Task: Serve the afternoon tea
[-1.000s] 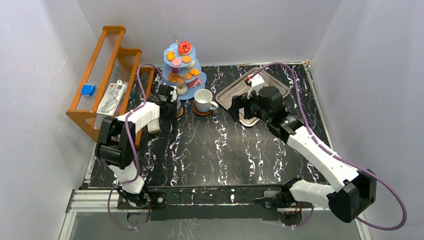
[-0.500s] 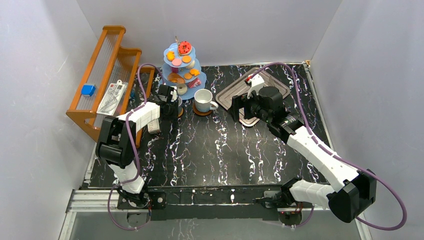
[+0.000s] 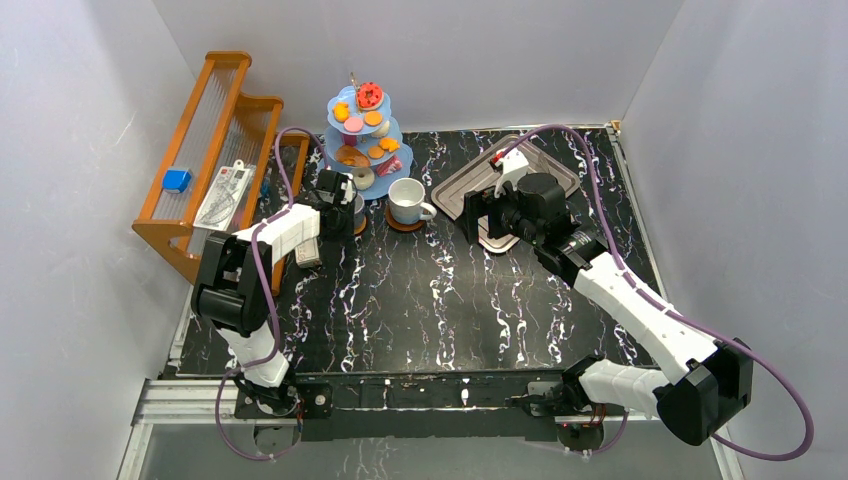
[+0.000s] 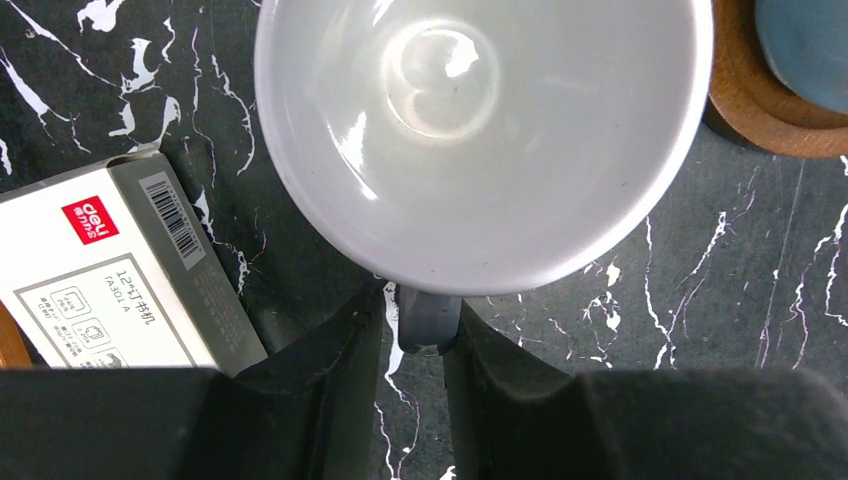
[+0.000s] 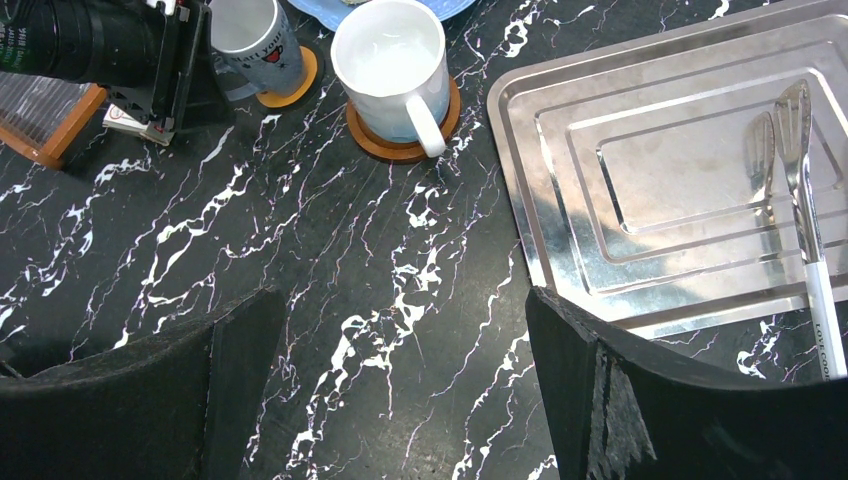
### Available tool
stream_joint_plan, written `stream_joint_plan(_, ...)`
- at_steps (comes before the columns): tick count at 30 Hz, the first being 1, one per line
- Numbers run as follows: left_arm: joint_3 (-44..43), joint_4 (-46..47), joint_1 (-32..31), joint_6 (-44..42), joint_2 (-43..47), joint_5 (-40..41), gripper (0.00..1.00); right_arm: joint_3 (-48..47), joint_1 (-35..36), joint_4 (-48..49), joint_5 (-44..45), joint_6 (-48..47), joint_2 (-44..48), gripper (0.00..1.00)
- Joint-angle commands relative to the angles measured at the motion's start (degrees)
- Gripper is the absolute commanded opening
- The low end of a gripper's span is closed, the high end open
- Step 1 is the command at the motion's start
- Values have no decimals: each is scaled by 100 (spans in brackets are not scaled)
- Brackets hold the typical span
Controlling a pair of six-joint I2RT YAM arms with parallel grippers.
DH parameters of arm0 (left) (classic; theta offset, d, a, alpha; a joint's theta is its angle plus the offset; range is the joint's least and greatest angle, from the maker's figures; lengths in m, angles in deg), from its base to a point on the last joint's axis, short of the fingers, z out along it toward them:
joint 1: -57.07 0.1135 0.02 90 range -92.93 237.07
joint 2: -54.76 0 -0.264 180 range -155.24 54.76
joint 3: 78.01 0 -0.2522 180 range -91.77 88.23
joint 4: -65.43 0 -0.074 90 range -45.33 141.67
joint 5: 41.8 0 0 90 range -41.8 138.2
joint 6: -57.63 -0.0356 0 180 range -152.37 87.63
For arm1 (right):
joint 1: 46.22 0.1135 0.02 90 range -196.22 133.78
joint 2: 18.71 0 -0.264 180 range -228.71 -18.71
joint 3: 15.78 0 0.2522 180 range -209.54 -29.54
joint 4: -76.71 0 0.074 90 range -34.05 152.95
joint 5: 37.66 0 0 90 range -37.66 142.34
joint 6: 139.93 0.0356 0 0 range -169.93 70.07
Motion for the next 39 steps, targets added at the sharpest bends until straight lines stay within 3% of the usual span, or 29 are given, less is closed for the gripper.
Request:
stream_joint_plan(1,-157,-128,42,-77,186,185,25,-10,-11,309,61,-34,55,100)
stream_joint_plan(12,-130,-176,41,-109,273,336,19,-1,-10,320,-32,0,30,100)
stream_joint_plan(21,-162,-341,36,-34,618,270,31,56,-9,300,89,-66,-55,100)
stream_joint_plan(30,-267,-824,42,69,1649,298,36,-153,-12,-35,204,-86,-236,100)
stream_joint_plan(34,-572,-1048,38,90,2127,-136,50,-429,-12,-372,548,144,-390,100)
stream_joint_plan(35,-657,-1116,34,102,2248,-277,67,-502,-13,-477,654,195,-425,100)
stream_joint_plan(36,-733,-1182,36,119,2350,-434,77,-590,-15,-614,767,225,-452,100)
stream_joint_plan(39,-869,-1295,38,191,2728,-775,81,-915,-16,-1025,1328,264,-524,100)
